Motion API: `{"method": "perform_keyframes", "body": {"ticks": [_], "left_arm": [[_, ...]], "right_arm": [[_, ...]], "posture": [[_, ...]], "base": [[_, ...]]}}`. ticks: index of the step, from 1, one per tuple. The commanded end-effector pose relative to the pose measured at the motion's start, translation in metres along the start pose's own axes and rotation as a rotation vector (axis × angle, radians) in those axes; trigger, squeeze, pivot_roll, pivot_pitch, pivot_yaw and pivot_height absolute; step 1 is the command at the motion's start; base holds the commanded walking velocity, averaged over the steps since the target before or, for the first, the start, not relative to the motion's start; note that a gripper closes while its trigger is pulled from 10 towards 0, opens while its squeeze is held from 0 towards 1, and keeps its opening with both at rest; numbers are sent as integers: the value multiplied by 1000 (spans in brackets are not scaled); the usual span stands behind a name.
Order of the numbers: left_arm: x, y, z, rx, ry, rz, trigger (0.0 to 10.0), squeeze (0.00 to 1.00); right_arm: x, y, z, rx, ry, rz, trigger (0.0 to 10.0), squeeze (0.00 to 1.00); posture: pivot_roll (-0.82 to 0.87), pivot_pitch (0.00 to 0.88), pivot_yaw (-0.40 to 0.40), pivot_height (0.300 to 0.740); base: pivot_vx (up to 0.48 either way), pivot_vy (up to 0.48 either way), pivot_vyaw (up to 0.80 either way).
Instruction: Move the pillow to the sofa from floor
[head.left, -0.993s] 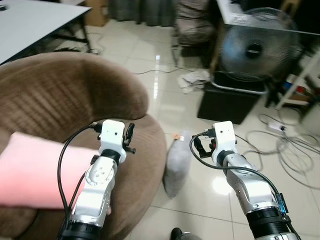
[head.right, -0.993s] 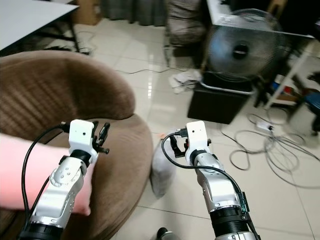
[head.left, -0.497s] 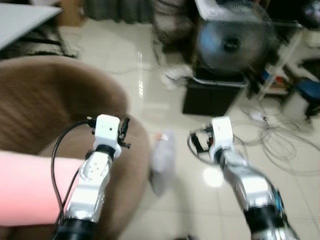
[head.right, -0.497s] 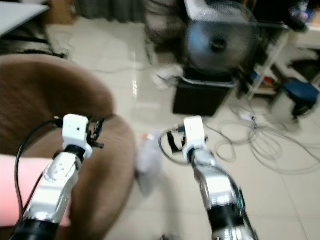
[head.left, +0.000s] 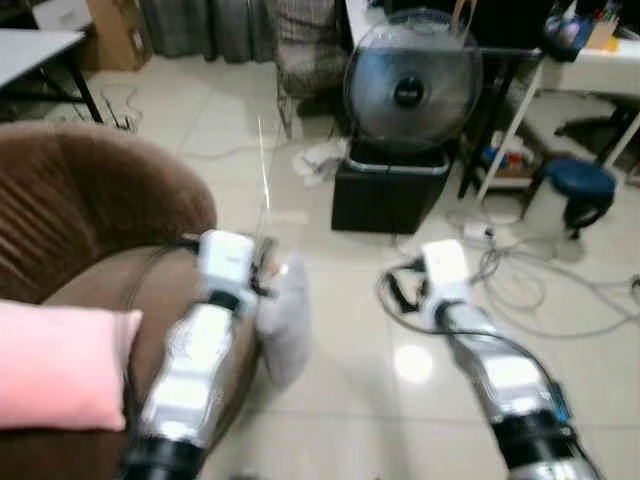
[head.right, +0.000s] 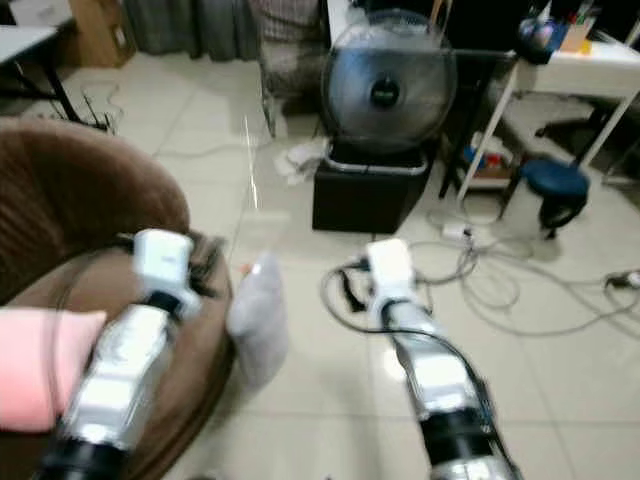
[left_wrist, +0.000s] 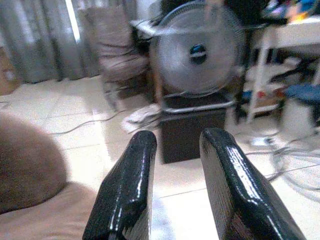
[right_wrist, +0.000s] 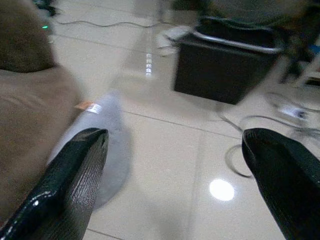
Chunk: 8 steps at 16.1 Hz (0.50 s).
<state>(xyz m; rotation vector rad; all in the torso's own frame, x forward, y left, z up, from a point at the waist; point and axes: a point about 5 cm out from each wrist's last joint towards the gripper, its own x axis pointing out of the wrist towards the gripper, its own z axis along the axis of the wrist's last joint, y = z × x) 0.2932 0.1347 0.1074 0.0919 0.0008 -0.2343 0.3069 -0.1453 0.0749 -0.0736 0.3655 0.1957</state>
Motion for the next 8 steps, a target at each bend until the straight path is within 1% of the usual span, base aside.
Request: {"method": "perform_keyframes", "body": {"ticks": [1, 2, 3, 8], "left_arm": [[-1, 11, 2, 7, -2, 25, 10000, 0], [0, 11, 3, 14, -2, 25, 10000, 0], [2, 14, 5, 44, -14, 44, 10000, 0], [3, 17, 5, 48, -8, 61, 10000, 0]], "right_arm": [[1, 6, 5, 2, -23, 17, 10000, 0], [1, 6, 5, 2, -23, 17, 10000, 0], [1, 6, 5, 2, -23, 14, 10000, 0], [1, 7, 5, 16, -36, 26, 10000, 0]], "posture": [[102, 0, 11, 740], [102, 0, 11, 740], [102, 0, 11, 740], [102, 0, 11, 740]], "base": [[0, 476, 0], [0, 476, 0], [0, 0, 0], [0, 0, 0]]}}
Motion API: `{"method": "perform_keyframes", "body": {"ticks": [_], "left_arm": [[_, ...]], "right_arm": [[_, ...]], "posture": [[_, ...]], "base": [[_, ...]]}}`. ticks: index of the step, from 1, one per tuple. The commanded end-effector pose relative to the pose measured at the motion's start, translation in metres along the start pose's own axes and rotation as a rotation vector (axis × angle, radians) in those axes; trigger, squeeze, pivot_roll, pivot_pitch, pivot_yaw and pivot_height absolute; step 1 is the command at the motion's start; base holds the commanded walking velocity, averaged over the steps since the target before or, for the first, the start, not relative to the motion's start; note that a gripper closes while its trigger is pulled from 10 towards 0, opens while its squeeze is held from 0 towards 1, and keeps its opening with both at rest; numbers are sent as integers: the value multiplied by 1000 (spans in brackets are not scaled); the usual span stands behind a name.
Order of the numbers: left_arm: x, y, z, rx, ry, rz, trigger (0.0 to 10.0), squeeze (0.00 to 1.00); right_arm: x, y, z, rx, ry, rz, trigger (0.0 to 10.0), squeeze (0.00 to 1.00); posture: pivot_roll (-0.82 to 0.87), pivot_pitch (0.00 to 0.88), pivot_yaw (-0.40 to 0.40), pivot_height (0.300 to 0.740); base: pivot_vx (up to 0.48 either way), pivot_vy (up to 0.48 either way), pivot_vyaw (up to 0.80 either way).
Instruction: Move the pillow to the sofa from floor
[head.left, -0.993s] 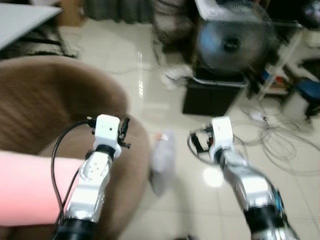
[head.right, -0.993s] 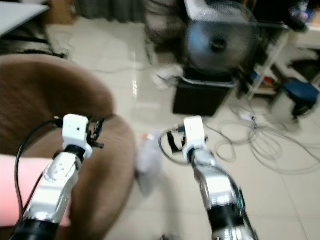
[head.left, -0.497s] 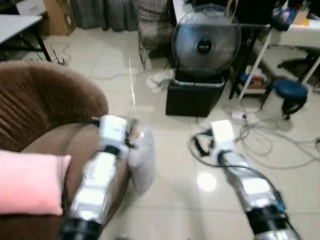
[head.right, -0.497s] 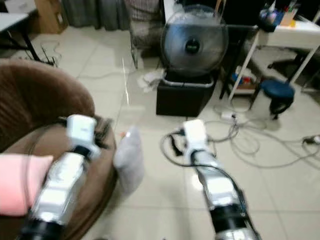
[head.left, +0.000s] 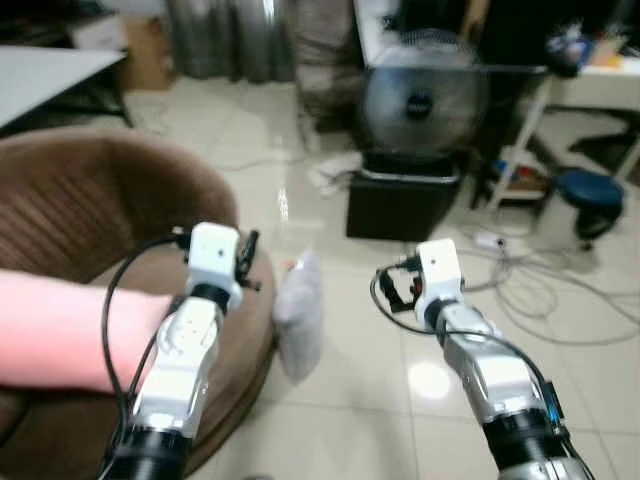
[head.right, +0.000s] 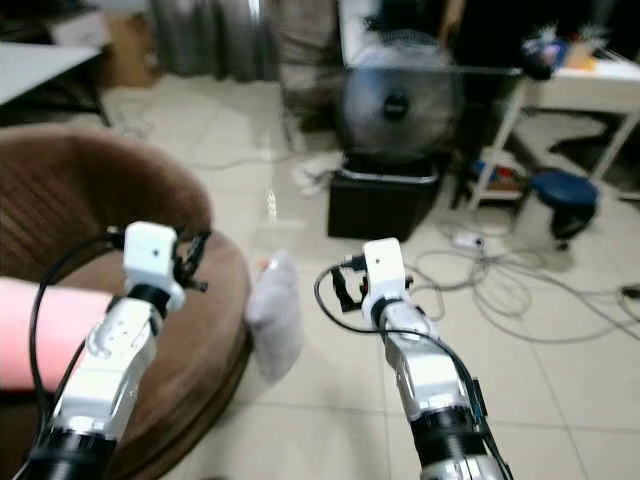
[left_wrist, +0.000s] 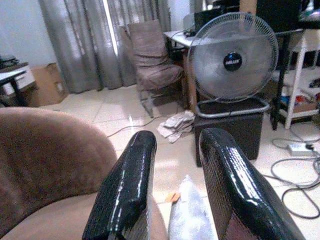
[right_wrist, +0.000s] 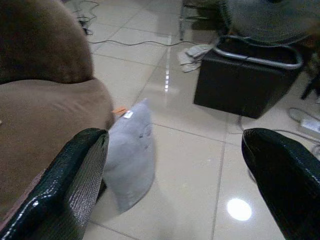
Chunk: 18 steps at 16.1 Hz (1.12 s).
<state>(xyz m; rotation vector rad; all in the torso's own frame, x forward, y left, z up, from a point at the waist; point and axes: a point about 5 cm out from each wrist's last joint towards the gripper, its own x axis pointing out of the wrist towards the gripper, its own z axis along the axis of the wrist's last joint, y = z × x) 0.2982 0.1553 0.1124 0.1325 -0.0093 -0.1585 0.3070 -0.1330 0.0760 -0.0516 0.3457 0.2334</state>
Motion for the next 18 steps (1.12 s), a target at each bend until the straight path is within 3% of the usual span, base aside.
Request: {"method": "perform_keyframes", "body": {"ticks": [1, 6, 8, 18], "left_arm": [[3, -4, 3, 9, -13, -17, 10000, 0], [1, -3, 2, -13, -17, -26, 10000, 0], [0, -4, 0, -16, -3, -32, 10000, 0], [0, -8, -1, -16, -1, -55, 10000, 0]], "right_arm": [[-1, -5, 3, 3, -13, -11, 10000, 0], [-2, 1, -2, -77, 5, 32, 10000, 0], [-1, 0, -3, -80, 6, 31, 10000, 0], [-3, -2, -9, -86, 27, 24, 10000, 0]], "posture": [[98, 0, 24, 740], [100, 0, 26, 740], [100, 0, 26, 740], [92, 0, 27, 740]], "base": [[0, 0, 0], [236, 0, 255], [317, 0, 669], [349, 0, 0]]}}
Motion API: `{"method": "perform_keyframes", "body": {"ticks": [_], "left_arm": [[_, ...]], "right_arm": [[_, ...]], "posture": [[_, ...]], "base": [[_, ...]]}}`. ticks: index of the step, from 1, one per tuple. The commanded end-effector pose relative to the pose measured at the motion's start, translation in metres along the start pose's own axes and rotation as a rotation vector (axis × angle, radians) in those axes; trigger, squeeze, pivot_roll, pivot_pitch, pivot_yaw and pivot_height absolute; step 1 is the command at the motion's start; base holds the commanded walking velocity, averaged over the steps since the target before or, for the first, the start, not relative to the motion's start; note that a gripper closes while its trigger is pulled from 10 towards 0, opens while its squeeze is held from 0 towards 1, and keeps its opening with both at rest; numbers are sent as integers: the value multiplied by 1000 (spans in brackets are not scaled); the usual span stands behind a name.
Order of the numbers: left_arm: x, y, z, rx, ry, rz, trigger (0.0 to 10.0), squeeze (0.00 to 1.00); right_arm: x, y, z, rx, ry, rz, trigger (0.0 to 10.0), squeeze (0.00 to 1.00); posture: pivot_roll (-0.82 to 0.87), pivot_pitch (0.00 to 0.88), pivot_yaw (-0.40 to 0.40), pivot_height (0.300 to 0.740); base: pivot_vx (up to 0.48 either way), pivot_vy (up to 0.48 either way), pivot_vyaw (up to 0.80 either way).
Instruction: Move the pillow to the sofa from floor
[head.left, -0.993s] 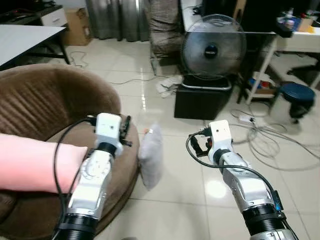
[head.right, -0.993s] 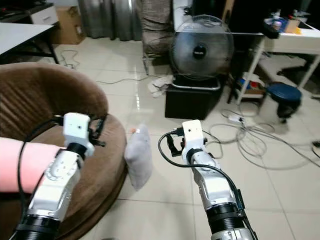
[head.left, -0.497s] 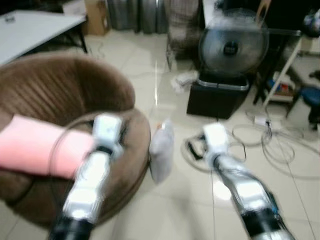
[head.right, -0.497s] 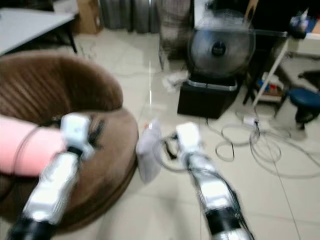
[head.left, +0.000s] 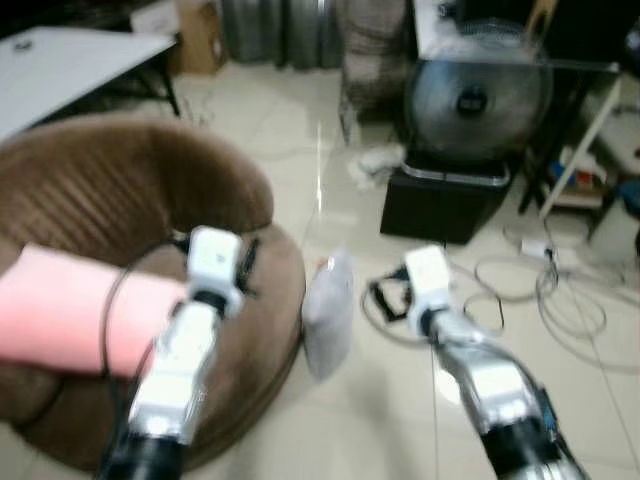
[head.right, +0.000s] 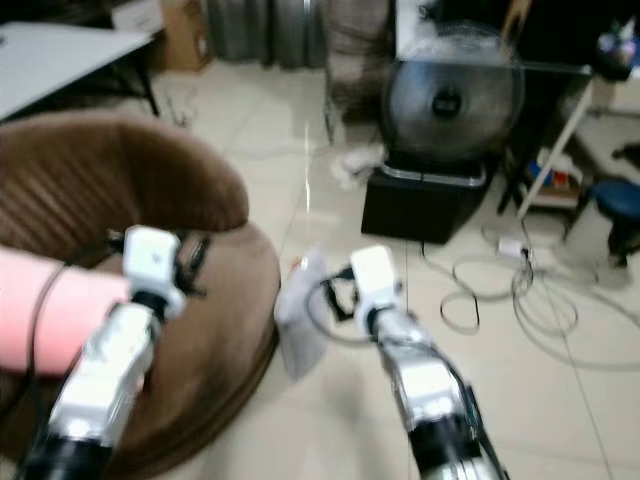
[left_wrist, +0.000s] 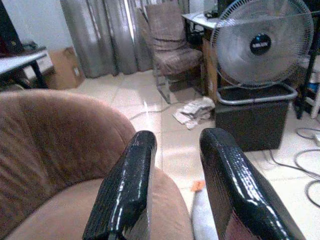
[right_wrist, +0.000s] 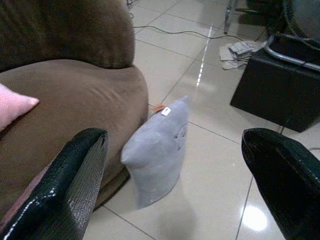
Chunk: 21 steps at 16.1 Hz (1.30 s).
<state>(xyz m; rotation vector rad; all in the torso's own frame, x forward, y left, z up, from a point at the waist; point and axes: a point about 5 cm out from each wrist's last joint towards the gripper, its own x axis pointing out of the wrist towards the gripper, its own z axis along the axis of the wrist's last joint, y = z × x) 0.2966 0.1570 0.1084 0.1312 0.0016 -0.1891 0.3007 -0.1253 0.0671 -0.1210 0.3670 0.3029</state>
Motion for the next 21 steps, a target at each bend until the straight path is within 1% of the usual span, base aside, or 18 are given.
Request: {"method": "perform_keyframes", "body": {"ticks": [1, 13, 15, 16, 17, 18, 21], "left_arm": [[2, -8, 3, -15, -12, -22, 10000, 0], [3, -11, 1, -23, -5, -32, 10000, 0], [5, -14, 0, -41, -7, -19, 10000, 0], [7, -15, -1, -56, -10, 2, 10000, 0], [8, -15, -1, -60, -10, 6, 10000, 0], [10, -17, -2, -63, -8, 12, 10000, 0], [11, -20, -2, -68, -14, 20, 10000, 0]], "right_arm": [[-3, -11, -1, -14, 5, -26, 10000, 0], [-5, -16, -1, -9, 4, -52, 10000, 0], [-10, -24, 0, -12, 1, -89, 10000, 0], [-13, -27, 0, -21, 2, -91, 10000, 0], [-14, -28, -1, -25, 4, -92, 10000, 0], [-18, -32, -2, -34, 9, -97, 10000, 0], [-17, -36, -2, -37, 18, -101, 10000, 0]], "posture": [[93, 0, 24, 740], [85, 0, 28, 740], [55, 0, 27, 740], [24, 0, 18, 740], [24, 0, 18, 740], [17, 0, 9, 740], [23, 0, -8, 740]], "base": [[364, 0, 0], [363, 0, 0], [364, 0, 0], [364, 0, 0], [364, 0, 0], [360, 0, 0], [350, 0, 0]]}}
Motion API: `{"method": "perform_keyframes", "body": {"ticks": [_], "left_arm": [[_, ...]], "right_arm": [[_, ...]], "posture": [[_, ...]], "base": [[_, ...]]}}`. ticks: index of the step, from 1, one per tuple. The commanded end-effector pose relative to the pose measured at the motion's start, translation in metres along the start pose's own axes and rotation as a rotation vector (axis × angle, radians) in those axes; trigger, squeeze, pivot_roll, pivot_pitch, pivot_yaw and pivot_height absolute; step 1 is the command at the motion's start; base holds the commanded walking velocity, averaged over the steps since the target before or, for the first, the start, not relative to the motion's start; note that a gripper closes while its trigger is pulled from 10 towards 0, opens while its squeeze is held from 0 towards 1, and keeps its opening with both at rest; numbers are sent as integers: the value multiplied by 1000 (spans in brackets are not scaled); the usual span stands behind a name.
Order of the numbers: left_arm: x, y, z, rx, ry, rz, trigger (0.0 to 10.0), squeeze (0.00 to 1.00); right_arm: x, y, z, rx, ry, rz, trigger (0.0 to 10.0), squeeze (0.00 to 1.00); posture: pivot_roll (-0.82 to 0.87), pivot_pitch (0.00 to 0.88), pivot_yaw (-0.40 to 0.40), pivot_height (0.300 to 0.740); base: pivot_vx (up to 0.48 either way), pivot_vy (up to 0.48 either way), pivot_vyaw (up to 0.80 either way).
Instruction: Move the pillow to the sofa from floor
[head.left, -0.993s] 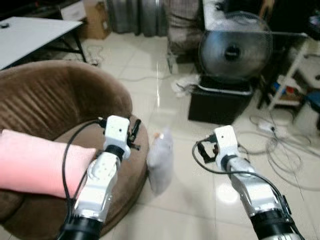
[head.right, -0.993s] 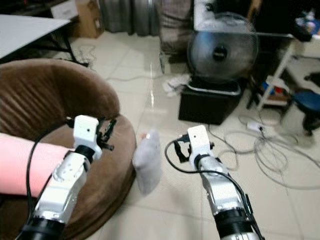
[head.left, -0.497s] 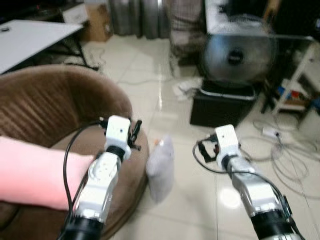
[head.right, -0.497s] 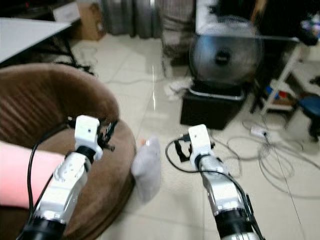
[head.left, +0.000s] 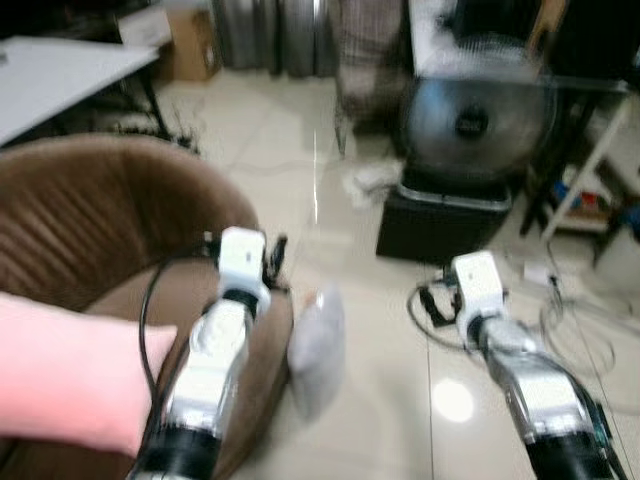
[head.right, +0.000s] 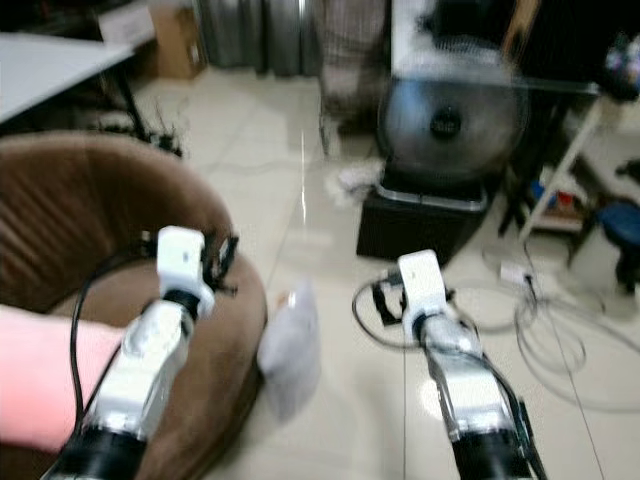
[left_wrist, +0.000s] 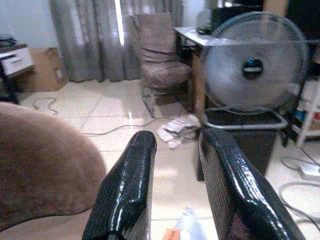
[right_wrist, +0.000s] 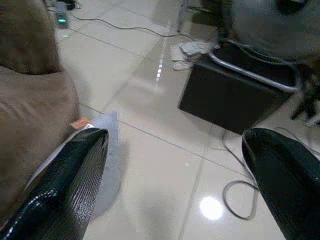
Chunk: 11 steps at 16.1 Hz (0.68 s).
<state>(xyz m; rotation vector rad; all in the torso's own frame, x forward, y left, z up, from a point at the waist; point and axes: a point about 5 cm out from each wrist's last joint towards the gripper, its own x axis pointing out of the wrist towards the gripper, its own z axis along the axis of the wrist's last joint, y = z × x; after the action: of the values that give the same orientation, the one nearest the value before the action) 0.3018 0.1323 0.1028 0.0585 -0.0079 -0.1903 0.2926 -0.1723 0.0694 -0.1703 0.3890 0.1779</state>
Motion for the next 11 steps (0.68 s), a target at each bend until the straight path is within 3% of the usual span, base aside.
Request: {"method": "perform_keyframes", "body": {"ticks": [1, 5, 11], "left_arm": [[0, 5, 0, 6, 1, 21, 10000, 0], [-2, 12, 1, 27, -2, 21, 10000, 0], [0, 9, 2, 36, -1, -7, 10000, 0]], "right_arm": [[4, 8, 7, -12, -14, 31, 10000, 0], [4, 16, 6, 22, -8, 42, 10000, 0], [3, 14, 3, 51, 0, 20, 10000, 0]], "posture": [[36, 0, -8, 740], [48, 0, 12, 740], [36, 0, 30, 740]], "base": [[352, 0, 0], [363, 0, 0], [375, 0, -736]]}}
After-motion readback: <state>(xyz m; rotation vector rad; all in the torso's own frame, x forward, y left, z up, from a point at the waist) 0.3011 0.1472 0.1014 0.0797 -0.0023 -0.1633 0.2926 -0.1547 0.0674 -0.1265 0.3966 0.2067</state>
